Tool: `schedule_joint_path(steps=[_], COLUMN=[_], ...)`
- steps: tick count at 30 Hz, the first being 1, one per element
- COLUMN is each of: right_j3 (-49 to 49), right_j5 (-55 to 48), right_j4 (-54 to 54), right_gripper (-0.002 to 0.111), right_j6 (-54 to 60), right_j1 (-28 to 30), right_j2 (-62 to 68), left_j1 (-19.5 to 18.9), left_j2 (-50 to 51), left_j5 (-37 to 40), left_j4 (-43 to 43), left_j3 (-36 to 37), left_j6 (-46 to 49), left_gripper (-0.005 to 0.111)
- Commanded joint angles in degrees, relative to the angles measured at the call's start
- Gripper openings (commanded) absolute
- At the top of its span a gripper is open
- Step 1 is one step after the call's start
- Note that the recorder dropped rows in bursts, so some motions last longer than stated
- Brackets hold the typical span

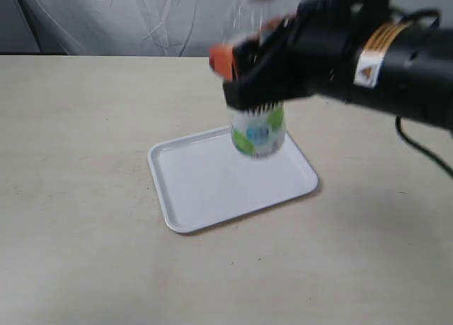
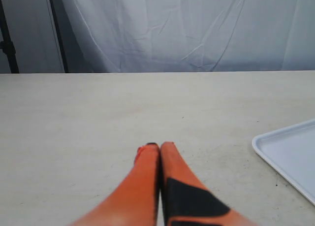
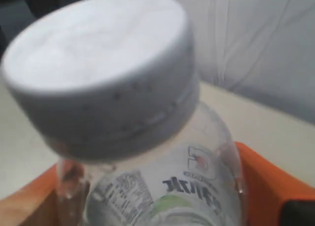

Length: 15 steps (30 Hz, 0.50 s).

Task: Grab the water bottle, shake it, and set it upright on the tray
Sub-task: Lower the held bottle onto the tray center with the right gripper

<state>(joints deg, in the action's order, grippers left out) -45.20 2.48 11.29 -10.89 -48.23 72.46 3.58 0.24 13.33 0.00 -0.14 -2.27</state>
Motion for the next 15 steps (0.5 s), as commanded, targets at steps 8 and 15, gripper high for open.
schedule_joint_path(steps=[8,15], right_j3=[1.1,0.9], right_j5=[9.7,10.8], right_j4=[0.0,-1.2], right_gripper=[-0.001,-0.001], right_j6=[-3.4,7.7], right_j1=[-9.2,-11.7], right_j2=[6.0,7.1], left_j1=[0.0,0.0], left_j2=[-0.2,-0.2], left_j5=[-0.1,-0.1], left_j4=[0.0,0.0], left_j3=[0.1,0.1], left_j6=[-0.2,-0.2], left_gripper=[0.000,0.000])
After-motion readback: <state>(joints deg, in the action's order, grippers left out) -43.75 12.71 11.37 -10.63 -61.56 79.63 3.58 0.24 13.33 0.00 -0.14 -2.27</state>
